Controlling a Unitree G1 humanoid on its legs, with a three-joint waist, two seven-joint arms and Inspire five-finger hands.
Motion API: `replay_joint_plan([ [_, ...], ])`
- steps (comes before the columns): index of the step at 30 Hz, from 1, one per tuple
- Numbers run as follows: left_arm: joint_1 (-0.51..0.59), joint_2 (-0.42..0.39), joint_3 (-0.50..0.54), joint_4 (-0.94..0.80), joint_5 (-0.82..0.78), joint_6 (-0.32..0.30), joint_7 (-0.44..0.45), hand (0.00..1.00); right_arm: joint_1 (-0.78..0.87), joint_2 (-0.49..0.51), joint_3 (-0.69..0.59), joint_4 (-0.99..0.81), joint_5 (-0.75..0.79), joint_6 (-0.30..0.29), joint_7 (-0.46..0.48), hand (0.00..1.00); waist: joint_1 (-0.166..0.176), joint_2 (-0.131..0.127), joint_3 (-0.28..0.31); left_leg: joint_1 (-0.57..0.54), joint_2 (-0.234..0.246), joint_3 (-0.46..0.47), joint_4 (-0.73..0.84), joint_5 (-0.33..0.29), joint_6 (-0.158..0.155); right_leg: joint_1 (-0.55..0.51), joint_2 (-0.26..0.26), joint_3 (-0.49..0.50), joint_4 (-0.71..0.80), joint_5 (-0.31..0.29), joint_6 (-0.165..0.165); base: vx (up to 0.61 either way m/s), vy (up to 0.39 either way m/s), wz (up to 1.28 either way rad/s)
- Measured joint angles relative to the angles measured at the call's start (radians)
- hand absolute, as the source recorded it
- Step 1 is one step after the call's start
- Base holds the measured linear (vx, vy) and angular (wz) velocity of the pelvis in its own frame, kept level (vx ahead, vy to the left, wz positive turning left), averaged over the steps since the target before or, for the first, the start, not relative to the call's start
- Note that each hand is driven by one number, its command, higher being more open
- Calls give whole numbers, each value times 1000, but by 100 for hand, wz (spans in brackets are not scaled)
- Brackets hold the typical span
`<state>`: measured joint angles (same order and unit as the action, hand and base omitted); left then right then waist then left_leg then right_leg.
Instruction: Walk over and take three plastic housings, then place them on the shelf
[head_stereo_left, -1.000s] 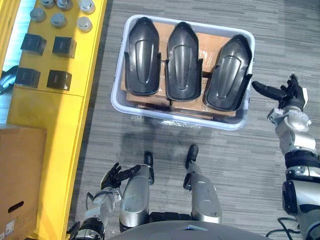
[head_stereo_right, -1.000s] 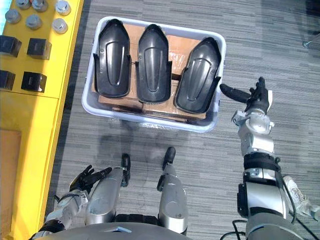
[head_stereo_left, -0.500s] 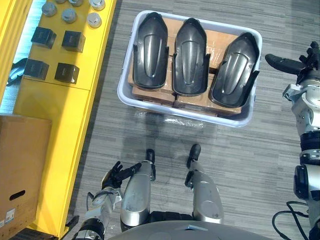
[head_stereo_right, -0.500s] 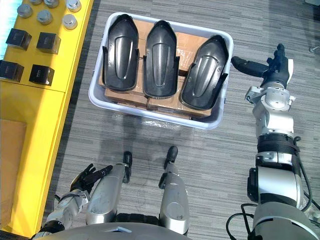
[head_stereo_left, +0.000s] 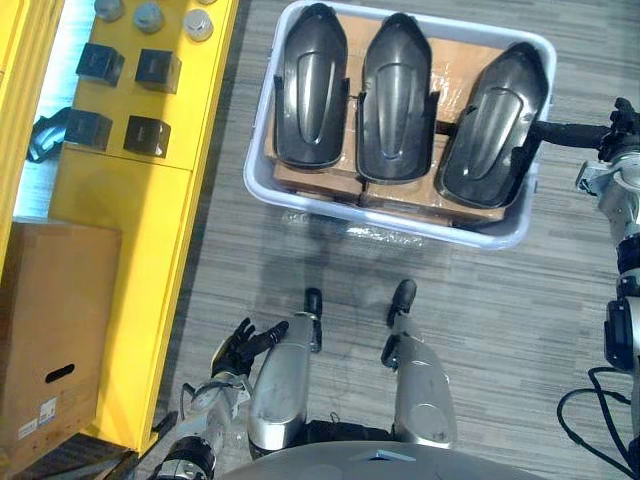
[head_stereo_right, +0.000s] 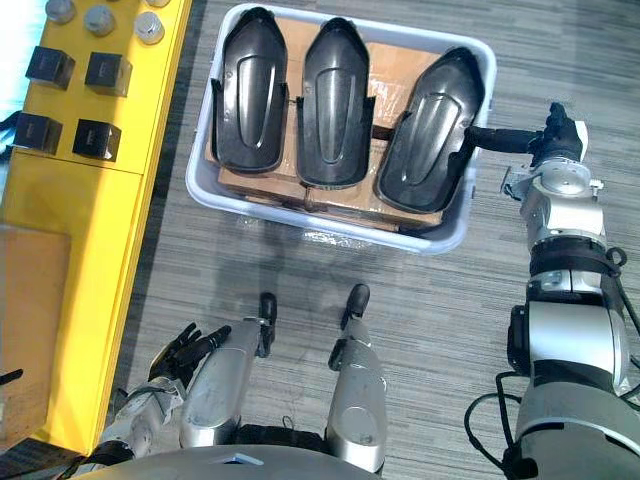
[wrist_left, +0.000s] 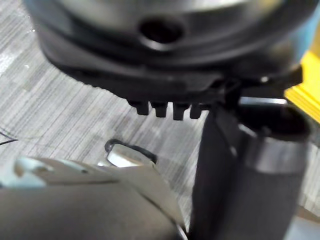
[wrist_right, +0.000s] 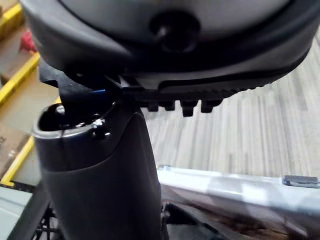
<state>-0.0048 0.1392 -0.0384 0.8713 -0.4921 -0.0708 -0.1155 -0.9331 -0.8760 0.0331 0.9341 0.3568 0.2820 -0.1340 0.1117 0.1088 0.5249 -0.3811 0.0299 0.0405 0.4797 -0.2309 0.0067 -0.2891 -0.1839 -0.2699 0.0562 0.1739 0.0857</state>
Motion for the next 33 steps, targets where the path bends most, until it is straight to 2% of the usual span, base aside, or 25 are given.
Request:
replay_joint_plan([
  [4,-7,-17,-4,0,-37,-4,-6,100,-31,-42,29,20,0,19,-1,100,20,29,4,-58,-5,-13,33,1,1,-63,-12,-3,57,-16,1,-70,33,7],
  [5,-7,-21,-7,1,-52,-12,-6,100,-44,-43,35,38,1,30,-1,0,26,34,5,-73,-8,-20,43,0,1,-83,-18,-6,85,-27,0,-73,16,12],
  [14,-11,-24,-24,5,-64,-20,2,100,-55,-59,37,95,-39,38,-3,0,38,49,3,-104,-11,-39,67,1,1,-121,-31,-19,158,-52,-8,-76,7,6],
  [21,-30,-24,-24,46,-93,-21,1,100,-47,-67,35,132,-39,40,1,0,24,49,3,-93,-4,-35,52,15,-3,-117,-27,-18,157,-51,-10,-18,2,0],
  [24,-28,-24,-28,47,-92,-13,10,100,-44,-64,-2,124,-38,29,-3,0,22,49,3,-45,-1,-27,36,18,-5,-80,-23,-10,147,-51,-11,22,10,-6],
  [30,-20,-19,-23,47,-70,-7,27,100,-36,-63,-12,119,-76,64,-23,0,13,48,4,21,-2,-8,-9,23,-4,-25,-22,-1,111,-49,-7,5,16,-4],
  [33,11,-17,-17,38,-67,3,31,100,-12,-49,-42,119,-77,64,-48,0,-7,44,5,70,-4,-3,-43,28,-5,14,-21,0,94,-47,-5,52,22,-5],
])
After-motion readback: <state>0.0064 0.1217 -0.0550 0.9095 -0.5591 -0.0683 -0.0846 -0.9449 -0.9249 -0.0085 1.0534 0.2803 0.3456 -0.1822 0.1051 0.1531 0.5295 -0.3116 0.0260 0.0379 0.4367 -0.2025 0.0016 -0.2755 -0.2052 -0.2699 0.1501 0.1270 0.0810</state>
